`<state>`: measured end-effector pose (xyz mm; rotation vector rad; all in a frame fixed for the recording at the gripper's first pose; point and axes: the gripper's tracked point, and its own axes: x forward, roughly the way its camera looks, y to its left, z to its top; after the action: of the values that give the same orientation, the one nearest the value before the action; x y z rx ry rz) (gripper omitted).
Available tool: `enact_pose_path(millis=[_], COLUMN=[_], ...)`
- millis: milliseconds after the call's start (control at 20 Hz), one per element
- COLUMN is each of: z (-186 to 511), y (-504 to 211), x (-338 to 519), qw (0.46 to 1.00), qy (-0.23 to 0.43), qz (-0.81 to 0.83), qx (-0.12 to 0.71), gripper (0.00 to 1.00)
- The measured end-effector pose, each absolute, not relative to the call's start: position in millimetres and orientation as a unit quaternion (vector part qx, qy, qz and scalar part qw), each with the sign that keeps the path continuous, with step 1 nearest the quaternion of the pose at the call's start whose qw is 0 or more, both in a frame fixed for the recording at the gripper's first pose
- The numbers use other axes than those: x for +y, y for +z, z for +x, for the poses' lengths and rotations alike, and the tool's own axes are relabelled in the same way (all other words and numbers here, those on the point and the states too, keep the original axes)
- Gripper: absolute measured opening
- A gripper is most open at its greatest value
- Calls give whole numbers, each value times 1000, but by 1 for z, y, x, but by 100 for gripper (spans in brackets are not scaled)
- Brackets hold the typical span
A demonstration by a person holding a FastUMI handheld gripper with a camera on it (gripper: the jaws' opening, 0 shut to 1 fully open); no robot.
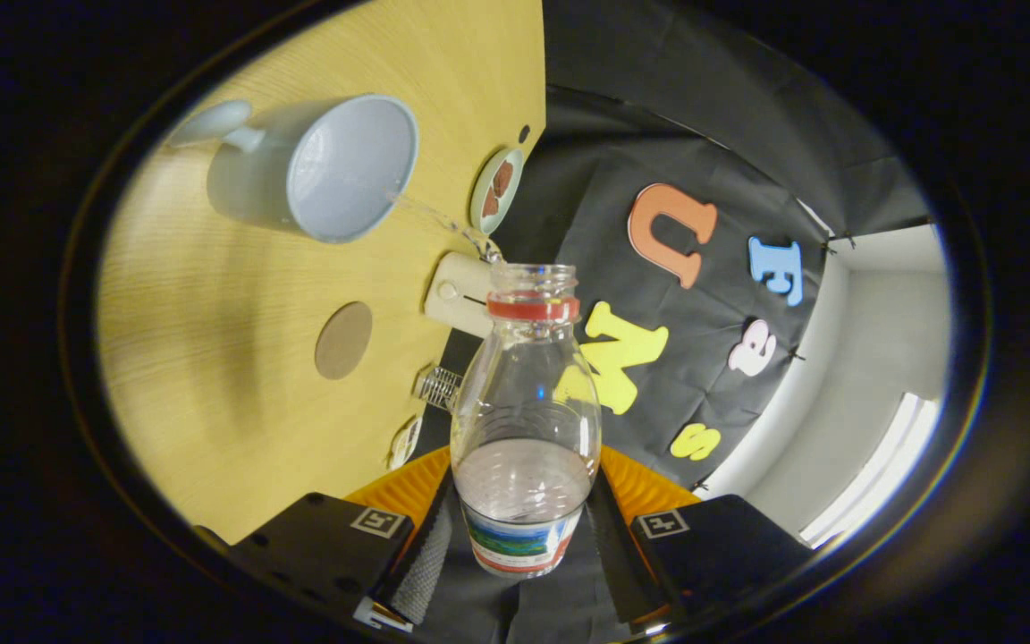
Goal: Take the bottle from table, then pour the juice into the cup, finally place the bottle on the coaster
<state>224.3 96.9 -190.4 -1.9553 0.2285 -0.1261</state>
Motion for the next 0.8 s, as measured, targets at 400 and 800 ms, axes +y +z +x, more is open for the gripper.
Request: enact_pose_path(millis=[400,800], z=[221,223], y=[-190,-183], x=[87,100], qw=[518,526], qy=[-56,-56], qz=[-847,-843], qx=[107,92], gripper=[79,79])
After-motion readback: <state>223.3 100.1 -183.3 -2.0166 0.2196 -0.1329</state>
